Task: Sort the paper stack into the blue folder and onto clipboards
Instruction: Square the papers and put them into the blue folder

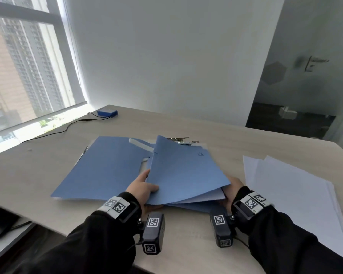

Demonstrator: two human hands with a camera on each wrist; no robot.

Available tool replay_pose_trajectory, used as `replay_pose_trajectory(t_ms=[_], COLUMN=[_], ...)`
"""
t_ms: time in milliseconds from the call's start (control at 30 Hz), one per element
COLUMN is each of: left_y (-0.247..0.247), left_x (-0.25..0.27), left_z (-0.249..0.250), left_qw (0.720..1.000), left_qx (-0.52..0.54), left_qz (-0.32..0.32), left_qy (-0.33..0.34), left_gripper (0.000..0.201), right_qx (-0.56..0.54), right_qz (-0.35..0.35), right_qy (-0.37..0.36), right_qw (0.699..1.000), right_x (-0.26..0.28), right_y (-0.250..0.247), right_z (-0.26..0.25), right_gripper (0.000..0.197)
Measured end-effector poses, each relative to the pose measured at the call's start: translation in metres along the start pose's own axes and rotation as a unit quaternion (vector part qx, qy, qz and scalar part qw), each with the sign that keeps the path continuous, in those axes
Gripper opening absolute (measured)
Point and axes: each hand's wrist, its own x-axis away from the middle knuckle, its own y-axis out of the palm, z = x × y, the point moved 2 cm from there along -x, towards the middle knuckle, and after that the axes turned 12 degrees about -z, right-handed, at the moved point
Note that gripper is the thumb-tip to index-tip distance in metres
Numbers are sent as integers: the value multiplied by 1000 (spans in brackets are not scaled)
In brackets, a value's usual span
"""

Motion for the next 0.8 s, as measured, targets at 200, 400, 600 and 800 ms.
replay_pose_trajectory(t_ms=[200,400,600,800], left_y=[-2,18,52,77], left_x=[20,25,21,17], left_z=[-8,-9,-11,-16], left_qw=[998,987,975,968], left_qx=[32,80,117,115], left_qz=[-9,-63,-122,-171], left_qy=[57,128,144,143], left_gripper=[66,66,63,60], right_qx=[-44,109,82,-13], right_qz=[-1,7,12,17], right_qy=[3,-73,-84,-70], right_qw=[999,991,993,997], right_x=[25,54,75,92], right_y=[-20,-33,-51,-87], right_z=[4,0,-4,0], right_gripper=[40,47,32,18])
